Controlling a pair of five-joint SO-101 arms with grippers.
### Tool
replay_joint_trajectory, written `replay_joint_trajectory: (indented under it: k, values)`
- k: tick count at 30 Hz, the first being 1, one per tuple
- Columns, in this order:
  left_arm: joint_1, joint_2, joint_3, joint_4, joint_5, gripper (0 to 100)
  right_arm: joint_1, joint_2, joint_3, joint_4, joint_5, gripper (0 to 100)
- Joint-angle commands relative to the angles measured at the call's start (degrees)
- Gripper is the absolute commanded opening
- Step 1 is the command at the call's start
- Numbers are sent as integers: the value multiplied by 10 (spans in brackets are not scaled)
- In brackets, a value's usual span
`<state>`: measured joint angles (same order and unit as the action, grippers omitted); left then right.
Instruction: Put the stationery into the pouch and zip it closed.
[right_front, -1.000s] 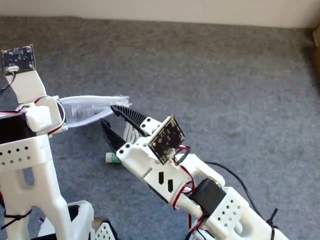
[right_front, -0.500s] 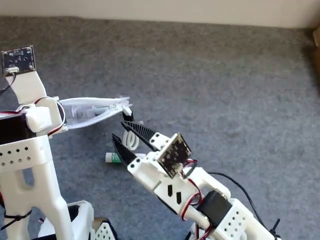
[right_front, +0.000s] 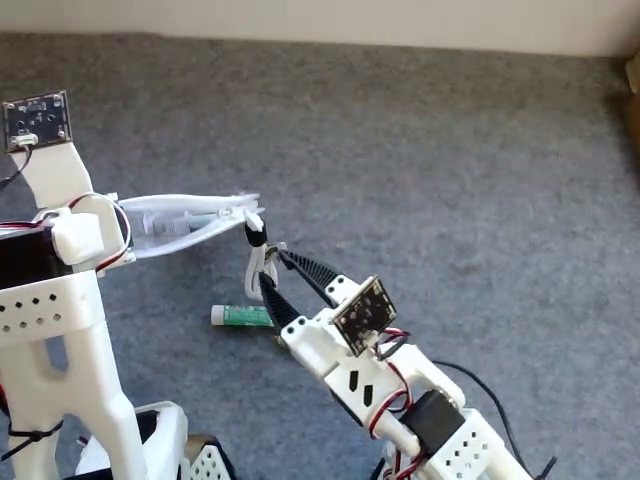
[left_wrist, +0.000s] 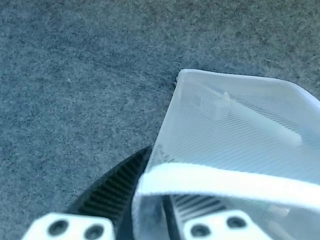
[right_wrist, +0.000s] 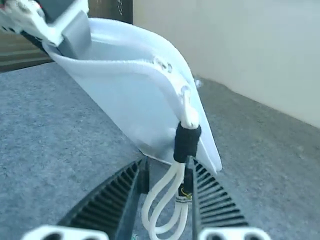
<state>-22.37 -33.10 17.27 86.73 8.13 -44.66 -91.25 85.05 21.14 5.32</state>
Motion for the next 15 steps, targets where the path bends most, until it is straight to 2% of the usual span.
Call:
replay_joint_trajectory:
  k: [1, 6, 15]
  values:
    - [-7, 0, 4, -10, 4, 7, 15, -47, 15, 3, -4, 112]
    - [-7, 0, 4, -10, 4, 7, 17, -126, 73, 6, -3, 112]
    - [-7, 0, 4, -10, 4, 7, 14, -125, 65, 135, -2, 115]
